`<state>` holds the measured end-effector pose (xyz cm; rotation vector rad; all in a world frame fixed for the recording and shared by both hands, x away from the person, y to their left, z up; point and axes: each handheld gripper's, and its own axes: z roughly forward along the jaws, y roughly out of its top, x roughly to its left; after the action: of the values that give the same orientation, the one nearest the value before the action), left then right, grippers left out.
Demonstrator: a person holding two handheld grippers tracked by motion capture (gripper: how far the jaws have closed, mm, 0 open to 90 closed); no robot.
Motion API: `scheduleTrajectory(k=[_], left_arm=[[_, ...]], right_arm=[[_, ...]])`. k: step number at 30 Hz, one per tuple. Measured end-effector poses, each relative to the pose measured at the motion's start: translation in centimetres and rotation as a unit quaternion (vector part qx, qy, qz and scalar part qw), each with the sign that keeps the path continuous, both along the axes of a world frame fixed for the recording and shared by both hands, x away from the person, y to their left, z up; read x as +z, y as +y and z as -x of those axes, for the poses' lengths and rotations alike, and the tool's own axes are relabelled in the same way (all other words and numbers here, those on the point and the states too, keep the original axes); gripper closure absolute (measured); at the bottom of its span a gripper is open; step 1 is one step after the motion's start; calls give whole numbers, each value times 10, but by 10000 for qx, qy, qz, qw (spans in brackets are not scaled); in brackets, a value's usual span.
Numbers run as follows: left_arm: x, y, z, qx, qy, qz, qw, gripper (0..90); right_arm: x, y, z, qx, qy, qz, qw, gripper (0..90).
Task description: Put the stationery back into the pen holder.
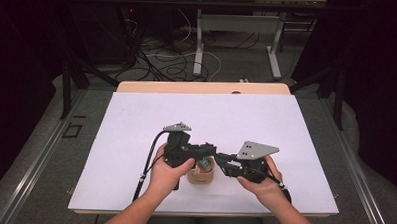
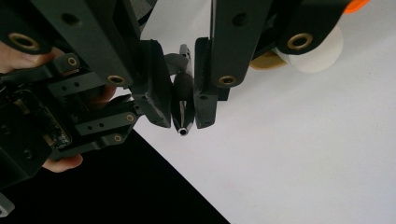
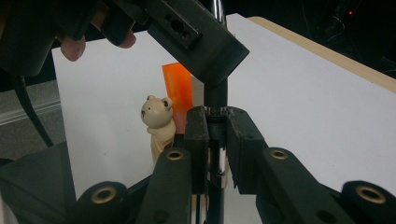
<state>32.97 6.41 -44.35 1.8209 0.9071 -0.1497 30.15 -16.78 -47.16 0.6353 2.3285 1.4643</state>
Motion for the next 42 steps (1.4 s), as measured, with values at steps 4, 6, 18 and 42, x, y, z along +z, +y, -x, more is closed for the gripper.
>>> scheduleTrajectory(k=[4, 6, 18, 42], left_arm=[[1, 1, 0, 89, -84, -99, 9999, 795], [3, 4, 0, 109, -98, -76, 9999, 795], [29, 24, 1, 231, -137, -163, 9995, 795], [18, 27, -1, 569, -173, -1121, 9919, 796]], right_arm=[[-1, 0, -1, 15, 35, -4, 10000, 755], [-1, -1, -2, -33, 40, -53, 10000, 708], [-4, -22, -9, -568, 325, -291, 9974, 475], [-17, -34, -21, -821, 528, -148, 9951, 455]])
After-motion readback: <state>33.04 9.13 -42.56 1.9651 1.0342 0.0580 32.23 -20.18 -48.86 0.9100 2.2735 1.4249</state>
